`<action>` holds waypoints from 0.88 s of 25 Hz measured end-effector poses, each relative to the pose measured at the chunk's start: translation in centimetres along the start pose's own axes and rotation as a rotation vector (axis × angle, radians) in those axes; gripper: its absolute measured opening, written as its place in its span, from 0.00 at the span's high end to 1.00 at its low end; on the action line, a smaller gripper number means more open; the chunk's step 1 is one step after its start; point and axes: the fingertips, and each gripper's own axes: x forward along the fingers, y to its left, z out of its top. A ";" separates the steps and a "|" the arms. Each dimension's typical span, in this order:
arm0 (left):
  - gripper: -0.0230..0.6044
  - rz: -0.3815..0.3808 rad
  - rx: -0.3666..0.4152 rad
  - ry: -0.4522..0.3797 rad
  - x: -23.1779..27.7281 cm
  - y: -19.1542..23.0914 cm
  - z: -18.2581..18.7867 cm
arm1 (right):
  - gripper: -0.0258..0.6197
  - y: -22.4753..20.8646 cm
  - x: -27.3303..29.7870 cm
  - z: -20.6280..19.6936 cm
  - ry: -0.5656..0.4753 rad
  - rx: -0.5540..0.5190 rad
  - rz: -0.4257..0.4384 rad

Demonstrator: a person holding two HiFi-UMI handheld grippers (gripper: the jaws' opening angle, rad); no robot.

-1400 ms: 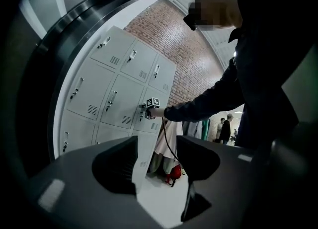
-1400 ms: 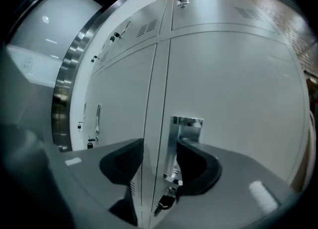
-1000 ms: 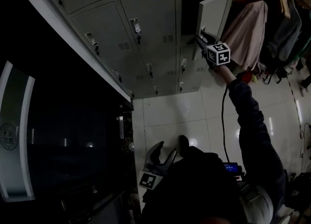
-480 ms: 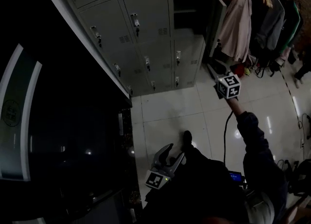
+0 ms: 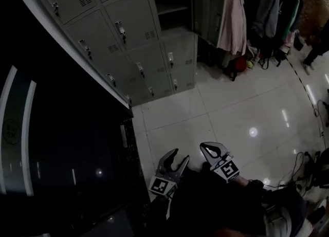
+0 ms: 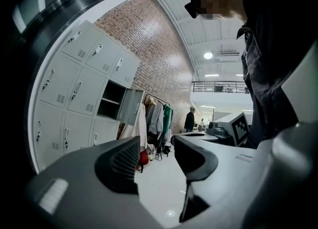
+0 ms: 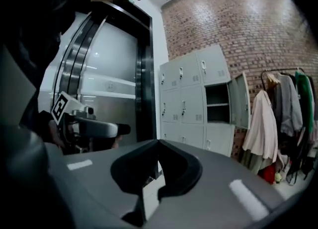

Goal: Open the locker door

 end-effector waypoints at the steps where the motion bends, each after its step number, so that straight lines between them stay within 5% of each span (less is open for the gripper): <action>1: 0.62 -0.015 0.006 0.004 0.7 -0.9 -0.1 | 0.96 -0.2 -1.0 0.6 -0.007 -0.032 0.006; 6: 0.62 -0.075 0.004 0.008 4.8 -6.9 -0.7 | 0.96 -3.1 -7.2 3.3 -0.054 -0.139 -0.026; 12: 0.63 -0.026 -0.013 -0.025 6.1 -12.1 -1.1 | 0.96 -4.0 -11.8 2.2 -0.085 -0.110 0.012; 22: 0.63 0.016 0.017 -0.011 6.1 -14.7 -2.8 | 0.96 -4.4 -13.3 1.9 -0.128 -0.098 0.071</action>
